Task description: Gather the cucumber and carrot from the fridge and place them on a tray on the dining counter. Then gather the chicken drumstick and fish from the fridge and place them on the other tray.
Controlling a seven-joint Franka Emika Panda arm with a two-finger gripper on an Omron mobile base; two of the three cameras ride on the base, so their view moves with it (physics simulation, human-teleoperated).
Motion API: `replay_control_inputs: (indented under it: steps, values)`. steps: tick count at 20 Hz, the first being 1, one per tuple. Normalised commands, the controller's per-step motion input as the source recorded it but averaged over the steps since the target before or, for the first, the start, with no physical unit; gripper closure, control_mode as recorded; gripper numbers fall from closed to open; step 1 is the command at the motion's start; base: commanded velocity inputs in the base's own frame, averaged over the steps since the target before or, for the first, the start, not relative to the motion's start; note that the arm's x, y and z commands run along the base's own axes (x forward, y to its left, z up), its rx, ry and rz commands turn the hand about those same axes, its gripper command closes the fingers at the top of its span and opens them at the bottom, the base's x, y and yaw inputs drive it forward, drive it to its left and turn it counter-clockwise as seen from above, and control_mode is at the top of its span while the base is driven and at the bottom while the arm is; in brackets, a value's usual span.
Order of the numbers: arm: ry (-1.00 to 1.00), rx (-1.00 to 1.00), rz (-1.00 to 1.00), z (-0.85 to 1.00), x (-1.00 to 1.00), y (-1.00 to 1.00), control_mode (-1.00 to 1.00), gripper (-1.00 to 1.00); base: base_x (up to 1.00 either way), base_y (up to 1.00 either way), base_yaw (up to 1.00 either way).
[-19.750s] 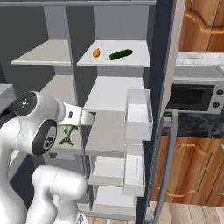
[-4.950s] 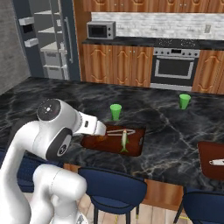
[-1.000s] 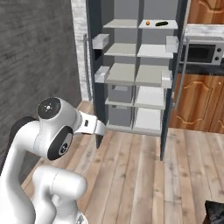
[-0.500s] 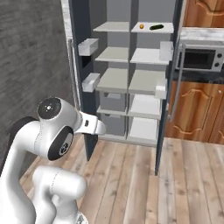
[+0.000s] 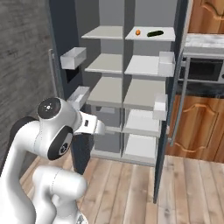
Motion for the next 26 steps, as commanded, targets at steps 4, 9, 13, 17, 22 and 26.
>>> replay_control_inputs:
  steps: [4,9,13,17,22,26]
  values:
    - [0.0,0.0,0.0,0.0,0.0,0.0,1.0,-1.0,0.93,-0.06,0.0]
    - [0.0,0.0,0.0,0.0,0.0,0.0,1.0,-1.0,0.89,-0.05,0.0]
    - [0.0,0.0,0.0,0.0,0.0,0.0,1.0,-1.0,0.83,-0.07,0.0]
    - [0.0,0.0,0.0,0.0,0.0,0.0,1.0,-1.0,0.67,-0.17,0.0]
    - [0.0,0.0,0.0,0.0,0.0,0.0,1.0,-1.0,0.59,-0.24,0.0]
    - [0.0,0.0,0.0,0.0,0.0,0.0,1.0,-1.0,0.55,-0.33,0.0]
